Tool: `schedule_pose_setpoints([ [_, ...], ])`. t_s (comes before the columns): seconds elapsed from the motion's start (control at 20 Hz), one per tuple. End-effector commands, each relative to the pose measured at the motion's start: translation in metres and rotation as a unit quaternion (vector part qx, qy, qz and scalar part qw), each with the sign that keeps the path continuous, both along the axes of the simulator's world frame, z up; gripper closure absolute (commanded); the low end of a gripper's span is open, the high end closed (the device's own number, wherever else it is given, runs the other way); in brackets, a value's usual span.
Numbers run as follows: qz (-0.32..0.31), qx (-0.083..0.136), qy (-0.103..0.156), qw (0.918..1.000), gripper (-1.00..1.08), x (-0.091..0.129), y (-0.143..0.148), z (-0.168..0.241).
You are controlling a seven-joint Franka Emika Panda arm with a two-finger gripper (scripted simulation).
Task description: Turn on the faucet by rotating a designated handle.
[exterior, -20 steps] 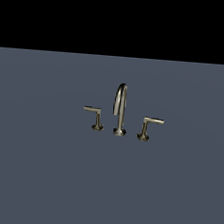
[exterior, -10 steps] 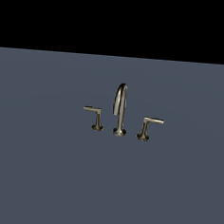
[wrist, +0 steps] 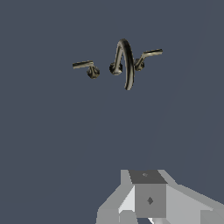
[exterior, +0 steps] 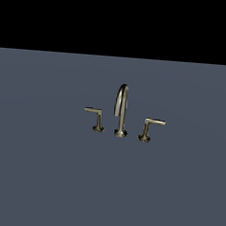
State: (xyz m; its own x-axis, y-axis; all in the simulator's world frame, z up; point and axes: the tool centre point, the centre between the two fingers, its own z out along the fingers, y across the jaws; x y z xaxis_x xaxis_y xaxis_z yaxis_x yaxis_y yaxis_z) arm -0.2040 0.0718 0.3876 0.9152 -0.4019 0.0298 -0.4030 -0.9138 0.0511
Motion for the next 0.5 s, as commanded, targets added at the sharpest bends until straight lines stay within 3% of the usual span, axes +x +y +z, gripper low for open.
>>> schedule_pose_setpoints([
  [0.0, -0.028, 0.002, -0.001, 0.9996, 1.08, 0.008, 0.008, -0.012],
  [0.45, -0.124, 0.007, -0.003, 0.9923, 1.08, 0.042, 0.03, -0.055],
])
